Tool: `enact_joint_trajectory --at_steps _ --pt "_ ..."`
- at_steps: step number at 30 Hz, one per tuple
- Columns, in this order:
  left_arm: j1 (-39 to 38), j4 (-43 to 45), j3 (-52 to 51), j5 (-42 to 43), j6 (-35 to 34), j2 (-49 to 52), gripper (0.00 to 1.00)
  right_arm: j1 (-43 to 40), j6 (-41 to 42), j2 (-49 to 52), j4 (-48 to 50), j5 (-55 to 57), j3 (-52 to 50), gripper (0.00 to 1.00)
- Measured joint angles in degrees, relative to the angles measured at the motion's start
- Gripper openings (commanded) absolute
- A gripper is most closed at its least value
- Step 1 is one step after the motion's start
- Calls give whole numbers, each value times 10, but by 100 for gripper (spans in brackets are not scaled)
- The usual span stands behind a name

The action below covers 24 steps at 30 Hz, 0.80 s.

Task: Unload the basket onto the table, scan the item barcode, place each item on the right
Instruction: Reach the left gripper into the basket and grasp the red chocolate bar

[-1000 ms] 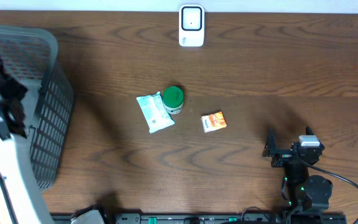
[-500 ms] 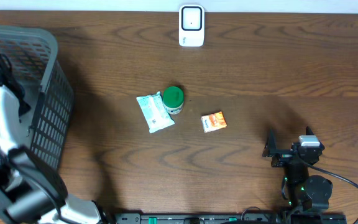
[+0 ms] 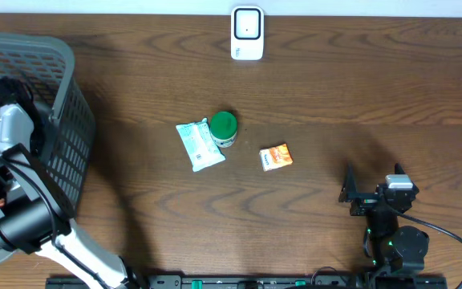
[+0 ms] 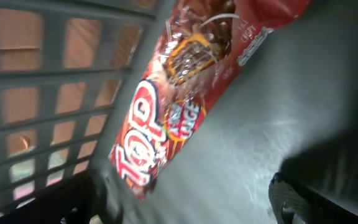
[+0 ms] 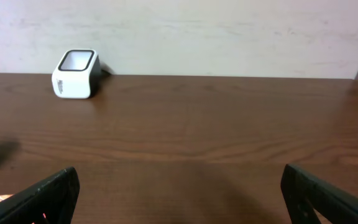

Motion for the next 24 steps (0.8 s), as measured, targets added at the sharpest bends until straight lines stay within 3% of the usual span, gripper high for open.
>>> enact_joint_trajectory --at_steps 17,19,22,24 --pt "76 25 0 -17 21 16 87 0 0 0 0 0 0 99" --pt "76 31 -2 -15 21 17 80 0 0 0 0 0 0 99" --pt "76 40 -8 -4 19 17 62 0 0 0 0 0 0 99" --pt "76 42 -10 4 22 21 57 0 0 0 0 0 0 99"
